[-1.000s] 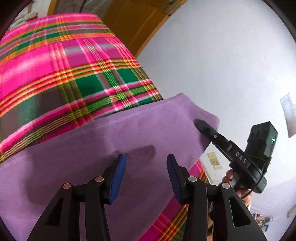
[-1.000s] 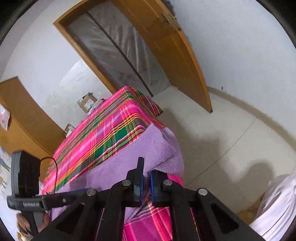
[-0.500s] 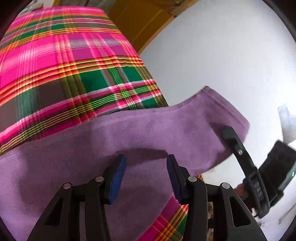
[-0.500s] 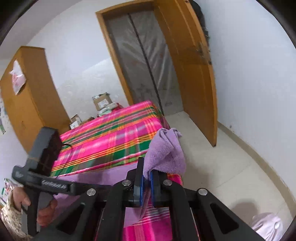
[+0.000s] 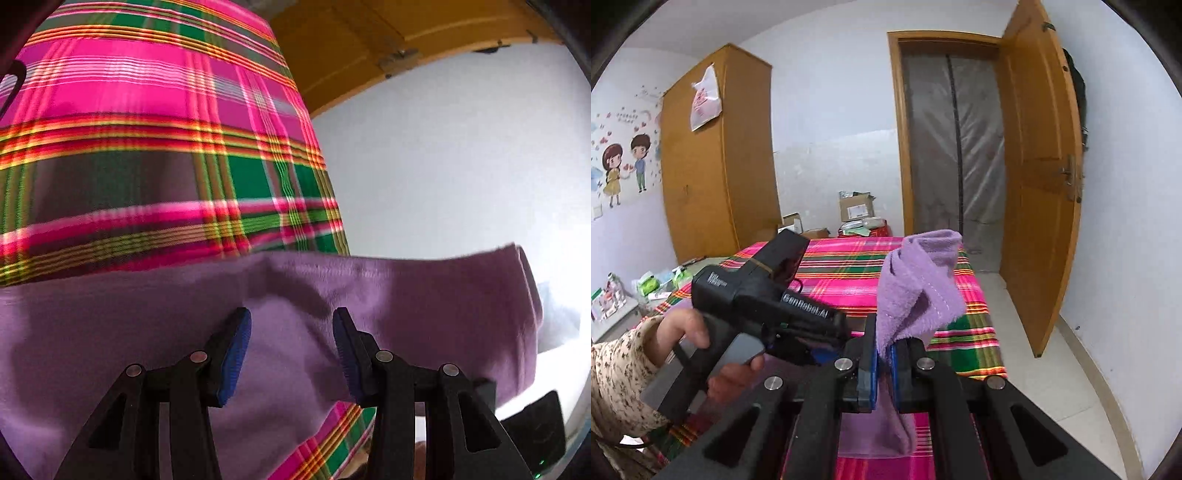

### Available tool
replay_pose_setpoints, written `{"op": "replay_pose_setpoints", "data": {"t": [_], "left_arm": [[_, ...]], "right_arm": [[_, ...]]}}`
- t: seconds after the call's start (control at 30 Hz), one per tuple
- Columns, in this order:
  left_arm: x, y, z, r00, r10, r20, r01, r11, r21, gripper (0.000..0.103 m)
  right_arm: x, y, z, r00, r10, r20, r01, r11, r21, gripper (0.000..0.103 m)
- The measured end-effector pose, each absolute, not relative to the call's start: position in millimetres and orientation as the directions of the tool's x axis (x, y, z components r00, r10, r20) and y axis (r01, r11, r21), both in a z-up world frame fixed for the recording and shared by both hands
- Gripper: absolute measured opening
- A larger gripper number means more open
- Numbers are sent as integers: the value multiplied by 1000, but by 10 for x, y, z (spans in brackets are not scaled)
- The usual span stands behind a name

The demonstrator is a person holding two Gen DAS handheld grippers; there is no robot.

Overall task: Fold clothes
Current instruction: 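Grasp the lilac sleeve end with the right tool and lift it, then grasp the lilac fabric with the left tool while the right tool holds the sleeve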

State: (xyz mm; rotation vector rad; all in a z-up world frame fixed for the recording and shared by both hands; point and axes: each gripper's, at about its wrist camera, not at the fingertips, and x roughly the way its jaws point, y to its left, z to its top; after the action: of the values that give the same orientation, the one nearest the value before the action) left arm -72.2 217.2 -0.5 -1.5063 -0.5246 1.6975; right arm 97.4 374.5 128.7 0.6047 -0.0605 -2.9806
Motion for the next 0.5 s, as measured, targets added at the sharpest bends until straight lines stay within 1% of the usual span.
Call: {"op": "replay_pose_setpoints", "data": {"t": [0.13,0.3,0.37,0.5], "left_arm": [[-753,2088,98,36,823,-567,-238,-544,-804,48],[-755,1943,365,13,873,-487,-239,-471,-849,48],[-731,1868,501,-13,877,-479,-251,-467,-848,54],[-687,1639,664,-46,878,-477,-277,-470,-838,56]], "right_arm": [[935,3602,1281,-911,-123,-395,117,-992,39,6],[873,3426,1234,-897,-154,-414,159,-987,22,6],[842,3337,1211,-890,-167,-424,179,-984,11,6],[793,3202,1172,-879,-178,-442,203,-979,-11,6]]}}
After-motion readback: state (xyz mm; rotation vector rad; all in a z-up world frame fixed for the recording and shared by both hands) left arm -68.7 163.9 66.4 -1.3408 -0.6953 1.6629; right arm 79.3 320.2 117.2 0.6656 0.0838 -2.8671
